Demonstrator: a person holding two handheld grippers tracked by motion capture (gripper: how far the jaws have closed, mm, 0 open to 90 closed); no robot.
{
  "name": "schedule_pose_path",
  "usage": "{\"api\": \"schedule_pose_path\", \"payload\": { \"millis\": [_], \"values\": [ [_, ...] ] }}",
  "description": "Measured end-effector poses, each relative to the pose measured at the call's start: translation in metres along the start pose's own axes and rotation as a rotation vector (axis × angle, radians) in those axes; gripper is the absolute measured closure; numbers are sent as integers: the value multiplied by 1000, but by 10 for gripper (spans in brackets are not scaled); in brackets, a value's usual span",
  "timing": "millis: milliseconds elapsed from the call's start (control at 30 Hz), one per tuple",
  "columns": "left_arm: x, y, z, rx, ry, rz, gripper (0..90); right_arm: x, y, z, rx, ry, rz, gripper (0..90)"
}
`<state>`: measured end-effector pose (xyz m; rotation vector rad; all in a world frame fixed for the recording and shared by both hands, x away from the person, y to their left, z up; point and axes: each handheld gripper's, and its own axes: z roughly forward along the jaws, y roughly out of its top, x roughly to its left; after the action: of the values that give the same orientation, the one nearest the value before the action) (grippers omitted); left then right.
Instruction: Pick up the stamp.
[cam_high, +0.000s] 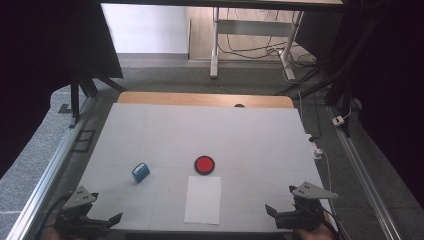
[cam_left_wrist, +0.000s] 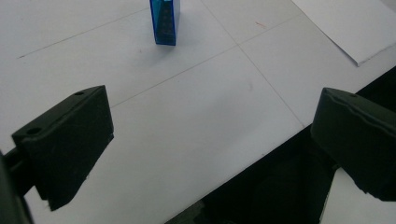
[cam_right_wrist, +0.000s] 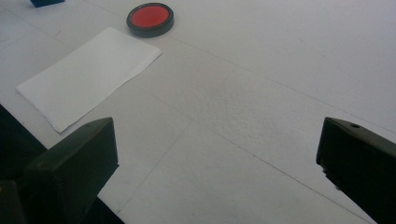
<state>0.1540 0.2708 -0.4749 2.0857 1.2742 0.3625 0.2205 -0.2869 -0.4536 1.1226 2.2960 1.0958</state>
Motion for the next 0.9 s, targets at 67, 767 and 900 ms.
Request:
{"api": "schedule_pose_path", "payload": {
  "millis": [67,767,900],
  "values": [
    [-1,1,0,-4,5,0,0,0,0,0,0,0,1,0],
    [2,11,-1,-54,-44,6,0,2,0,1,12,3,-16,0],
    [2,15,4,-60,-52,27,0,2,1,1,10,4,-17,0]
  ]
}}
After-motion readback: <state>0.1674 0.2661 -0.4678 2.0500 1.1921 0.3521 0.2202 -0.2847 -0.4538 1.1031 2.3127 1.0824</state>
